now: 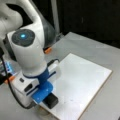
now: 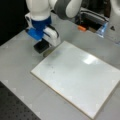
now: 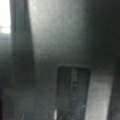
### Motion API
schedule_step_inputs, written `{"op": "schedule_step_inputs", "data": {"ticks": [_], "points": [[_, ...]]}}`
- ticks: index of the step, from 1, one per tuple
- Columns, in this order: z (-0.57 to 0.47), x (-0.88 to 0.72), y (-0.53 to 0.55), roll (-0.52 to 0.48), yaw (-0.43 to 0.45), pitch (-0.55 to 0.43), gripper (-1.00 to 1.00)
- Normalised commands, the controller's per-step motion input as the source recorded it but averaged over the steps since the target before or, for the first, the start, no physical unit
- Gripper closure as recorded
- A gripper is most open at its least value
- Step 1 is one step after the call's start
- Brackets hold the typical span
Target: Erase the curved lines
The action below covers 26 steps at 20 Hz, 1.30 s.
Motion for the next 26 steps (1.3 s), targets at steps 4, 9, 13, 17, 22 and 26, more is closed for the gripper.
{"op": "schedule_step_inputs", "data": {"ticks": [4,9,13,17,22,26], "points": [[-0.12,0.18,-0.38,0.104,0.274,0.007,1.0],[-0.17,0.27,-0.21,0.148,0.057,-0.019,1.0],[-0.12,0.23,-0.1,0.189,-0.038,-0.041,1.0],[-0.12,0.17,-0.06,0.184,-0.026,-0.049,1.0],[-0.14,0.12,-0.07,0.153,0.013,-0.07,1.0],[-0.05,0.09,-0.11,0.126,0.046,-0.073,1.0]]}}
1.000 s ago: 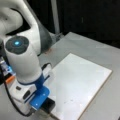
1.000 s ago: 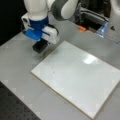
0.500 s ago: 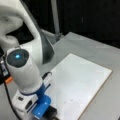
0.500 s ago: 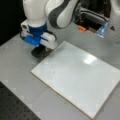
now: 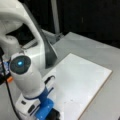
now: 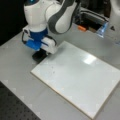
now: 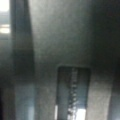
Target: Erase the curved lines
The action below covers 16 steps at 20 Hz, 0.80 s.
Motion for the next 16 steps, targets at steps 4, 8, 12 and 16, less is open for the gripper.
{"op": "schedule_step_inputs", "data": {"ticks": [4,8,12,16], "points": [[-0.02,0.05,-0.11,0.111,0.023,-0.096,1.0],[-0.05,0.0,-0.1,0.099,0.009,-0.098,1.0],[-0.1,-0.06,-0.05,0.095,-0.012,-0.107,1.0],[-0.13,-0.09,0.0,0.087,-0.033,-0.115,1.0]]}}
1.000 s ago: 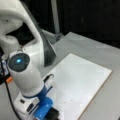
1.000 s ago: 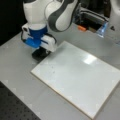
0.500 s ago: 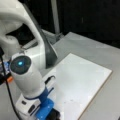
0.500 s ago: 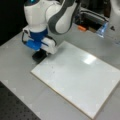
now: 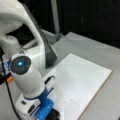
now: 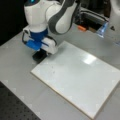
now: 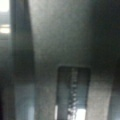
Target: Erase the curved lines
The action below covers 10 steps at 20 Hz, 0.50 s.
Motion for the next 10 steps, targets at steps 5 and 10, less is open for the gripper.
{"op": "schedule_step_inputs", "data": {"ticks": [5,10], "points": [[-0.11,-0.07,0.02,0.054,-0.054,-0.121,-1.0],[-0.09,-0.07,-0.01,0.059,-0.047,-0.123,-1.0]]}}
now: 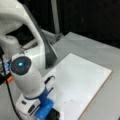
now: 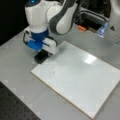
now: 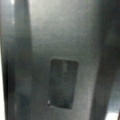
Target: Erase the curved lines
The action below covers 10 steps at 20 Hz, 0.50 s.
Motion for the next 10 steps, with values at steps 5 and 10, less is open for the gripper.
{"op": "schedule_step_inputs", "data": {"ticks": [5,10], "points": [[-0.05,-0.1,-0.02,0.058,-0.048,-0.11,-1.0],[0.11,-0.14,0.01,0.034,-0.052,-0.064,-1.0]]}}
